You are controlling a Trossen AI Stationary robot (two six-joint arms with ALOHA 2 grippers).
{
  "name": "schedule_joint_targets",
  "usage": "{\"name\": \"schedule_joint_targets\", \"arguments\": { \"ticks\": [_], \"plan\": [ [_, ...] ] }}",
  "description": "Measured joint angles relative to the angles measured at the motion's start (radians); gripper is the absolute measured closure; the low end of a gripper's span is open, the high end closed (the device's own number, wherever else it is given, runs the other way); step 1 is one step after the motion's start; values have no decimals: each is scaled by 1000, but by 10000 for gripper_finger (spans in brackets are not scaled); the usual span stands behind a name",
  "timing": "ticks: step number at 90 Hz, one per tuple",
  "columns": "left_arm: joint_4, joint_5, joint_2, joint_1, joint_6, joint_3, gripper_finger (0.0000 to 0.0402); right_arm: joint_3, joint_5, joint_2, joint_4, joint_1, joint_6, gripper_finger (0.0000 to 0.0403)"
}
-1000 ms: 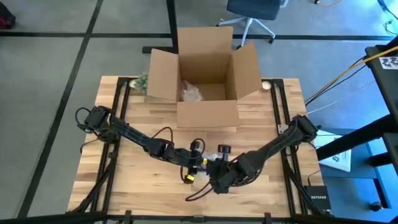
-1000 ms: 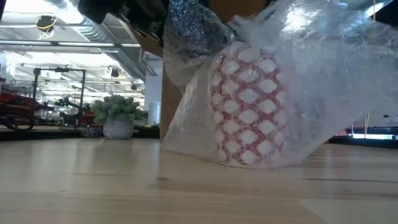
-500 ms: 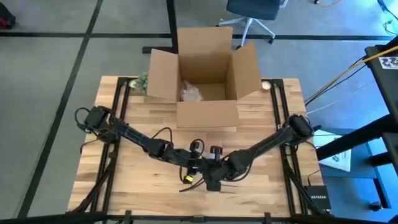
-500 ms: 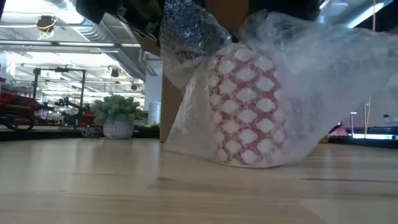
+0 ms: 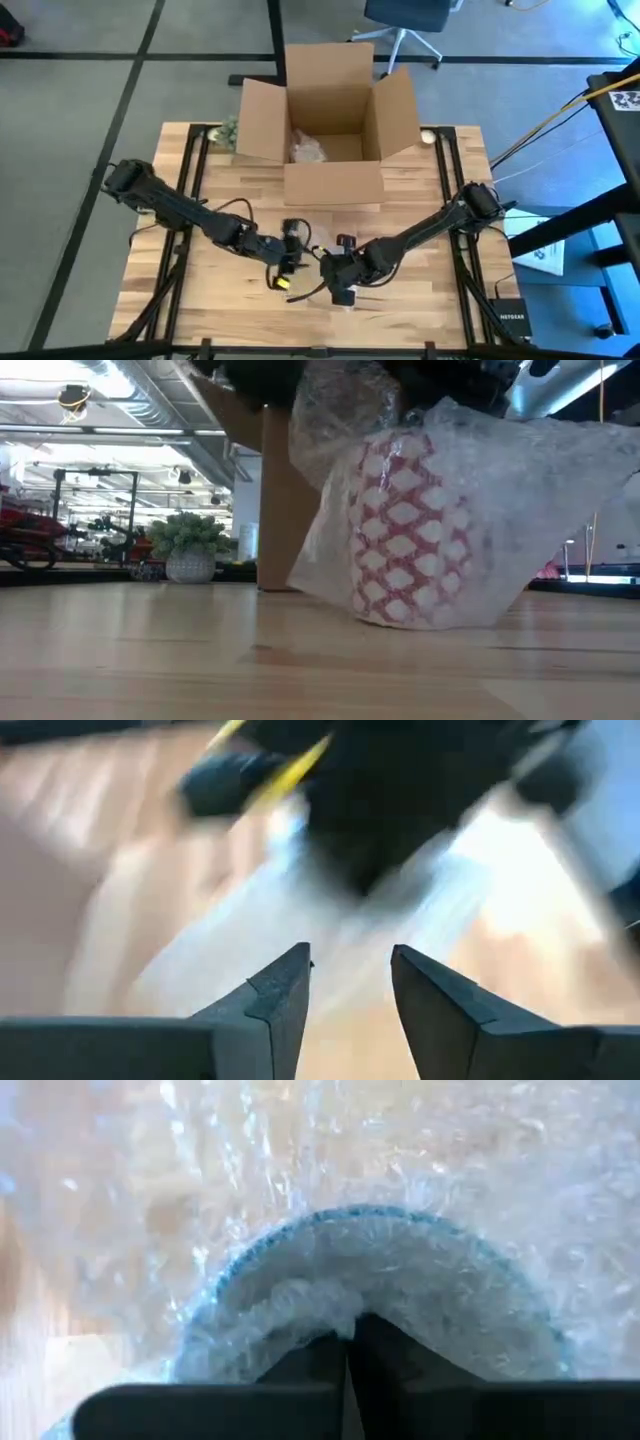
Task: Wrap mug
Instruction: Wrap the red mug with the bubble wrap
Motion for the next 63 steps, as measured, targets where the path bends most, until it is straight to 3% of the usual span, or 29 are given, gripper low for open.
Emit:
{"name": "schedule_joint_targets", "arguments": {
  "ticks": [9,20,41,63],
  "plan": [
    [-85,-75,0,19,-23,-6,274,-1,1,0,6,0,-8,402],
    [15,-71,53,75,-10,-63,274,-1,5,1,8,1,-24,402],
    [346,134,201,168,66,-109,274,-1,8,1,12,1,-29,402],
    [517,226,162,119,65,-101,274,-2,7,1,10,1,-30,402]
  ]
}}
